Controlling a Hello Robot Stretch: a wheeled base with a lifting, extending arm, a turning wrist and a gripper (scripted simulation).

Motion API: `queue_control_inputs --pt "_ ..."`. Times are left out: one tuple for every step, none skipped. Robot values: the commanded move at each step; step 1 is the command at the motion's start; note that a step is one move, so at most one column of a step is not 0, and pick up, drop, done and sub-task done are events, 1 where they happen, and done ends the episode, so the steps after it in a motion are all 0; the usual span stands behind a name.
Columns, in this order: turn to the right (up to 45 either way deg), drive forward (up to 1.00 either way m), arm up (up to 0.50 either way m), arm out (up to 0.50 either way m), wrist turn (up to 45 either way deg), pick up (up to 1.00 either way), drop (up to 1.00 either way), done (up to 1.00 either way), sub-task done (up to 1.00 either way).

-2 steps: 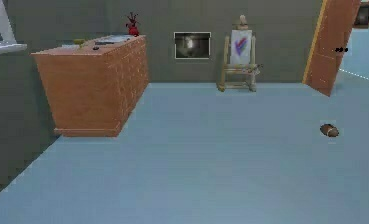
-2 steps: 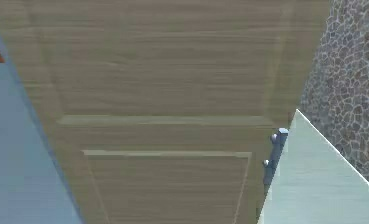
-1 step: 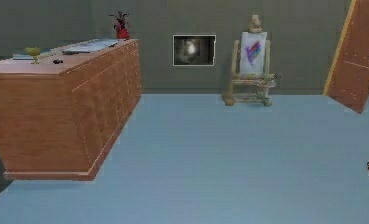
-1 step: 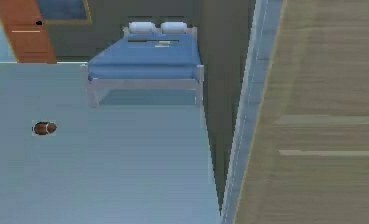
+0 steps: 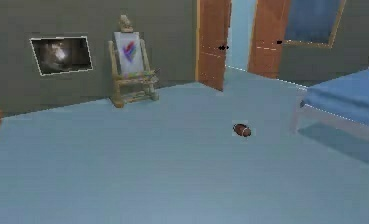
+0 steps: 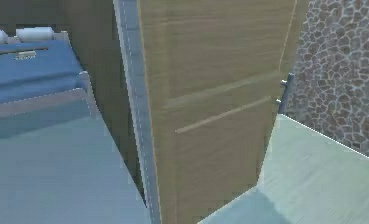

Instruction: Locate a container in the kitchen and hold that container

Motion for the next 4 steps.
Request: queue_control_inputs --pt "0.0 1.0 0.0 0.0 0.0 0.0 0.0 0.0 0.0" --pt "3.0 0.0 0.0 0.0 0.0 0.0 0.0 0.0 0.0" --pt "0.0 1.0 0.0 0.0 0.0 0.0 0.0 0.0 0.0" --pt "0.0 0.4 0.0 0.0 0.0 0.0 0.0 0.0 0.0"
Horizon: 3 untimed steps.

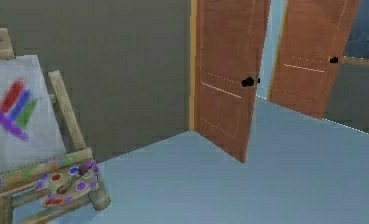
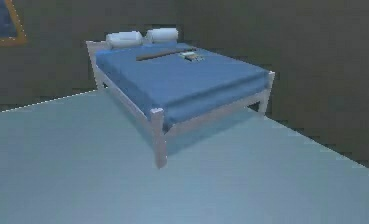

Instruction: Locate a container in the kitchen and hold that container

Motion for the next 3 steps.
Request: queue_control_inputs --pt "33.0 0.0 0.0 0.0 0.0 0.0 0.0 0.0 0.0" --pt "0.0 0.95 0.0 0.0 0.0 0.0 0.0 0.0 0.0" --pt "21.0 0.0 0.0 0.0 0.0 0.0 0.0 0.0 0.0"
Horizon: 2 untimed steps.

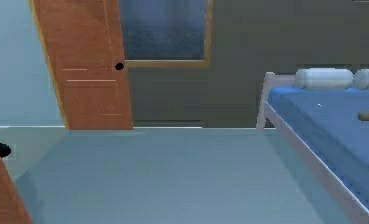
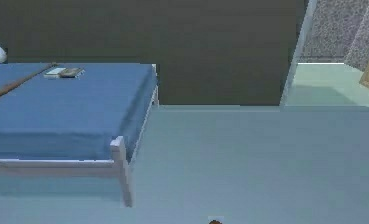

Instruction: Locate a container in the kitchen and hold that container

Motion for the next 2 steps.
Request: queue_control_inputs --pt "0.0 1.0 0.0 0.0 0.0 0.0 0.0 0.0 0.0" --pt "9.0 0.0 0.0 0.0 0.0 0.0 0.0 0.0 0.0"
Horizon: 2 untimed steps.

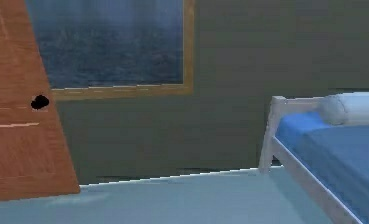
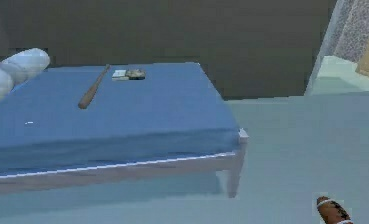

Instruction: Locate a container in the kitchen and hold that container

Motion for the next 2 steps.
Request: queue_control_inputs --pt "0.0 0.1 0.0 0.0 0.0 0.0 0.0 0.0 0.0" --pt "-45.0 0.0 0.0 0.0 0.0 0.0 0.0 0.0 0.0"
